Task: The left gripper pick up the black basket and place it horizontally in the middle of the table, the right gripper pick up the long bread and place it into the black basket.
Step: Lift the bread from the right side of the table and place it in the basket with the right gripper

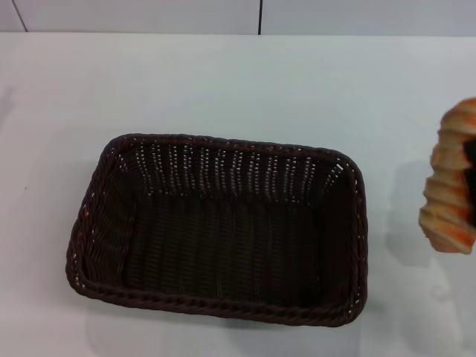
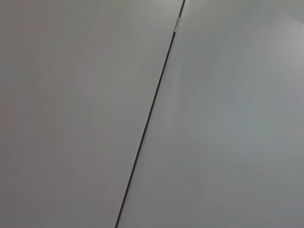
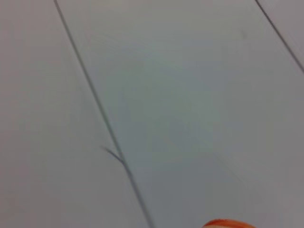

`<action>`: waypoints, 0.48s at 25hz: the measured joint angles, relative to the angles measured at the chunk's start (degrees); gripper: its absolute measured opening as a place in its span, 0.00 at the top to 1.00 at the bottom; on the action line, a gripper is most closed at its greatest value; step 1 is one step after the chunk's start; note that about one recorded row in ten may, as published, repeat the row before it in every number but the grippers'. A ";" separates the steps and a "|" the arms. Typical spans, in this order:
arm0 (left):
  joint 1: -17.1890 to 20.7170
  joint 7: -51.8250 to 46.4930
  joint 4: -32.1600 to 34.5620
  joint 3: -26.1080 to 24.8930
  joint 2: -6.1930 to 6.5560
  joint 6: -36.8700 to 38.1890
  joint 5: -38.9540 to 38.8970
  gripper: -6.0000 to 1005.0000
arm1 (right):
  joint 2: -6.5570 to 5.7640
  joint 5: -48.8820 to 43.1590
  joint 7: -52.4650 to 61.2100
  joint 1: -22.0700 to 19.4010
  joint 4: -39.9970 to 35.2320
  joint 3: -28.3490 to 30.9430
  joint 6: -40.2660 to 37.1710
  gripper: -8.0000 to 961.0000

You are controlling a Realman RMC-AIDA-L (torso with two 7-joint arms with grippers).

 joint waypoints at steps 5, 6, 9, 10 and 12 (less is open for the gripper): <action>0.03 -0.56 -0.54 0.09 0.01 0.10 0.14 0.24 | 1.48 -10.45 3.87 7.66 0.06 -0.54 0.72 0.51; 0.03 -0.56 -0.54 0.09 0.01 0.10 0.14 0.24 | 1.48 -10.45 3.87 7.66 0.06 -0.54 0.72 0.52; 0.13 -1.38 -1.38 0.19 0.03 0.06 0.13 0.24 | 1.71 -13.78 4.18 12.27 0.98 -1.84 5.55 0.55; 0.13 -1.38 -1.38 0.19 0.03 0.06 0.13 0.24 | 1.59 -14.63 4.19 13.80 1.55 -2.67 7.13 0.56; 0.15 -1.41 -1.38 0.23 0.03 0.04 0.13 0.24 | 1.43 -15.92 4.18 15.52 2.20 -3.70 8.57 0.56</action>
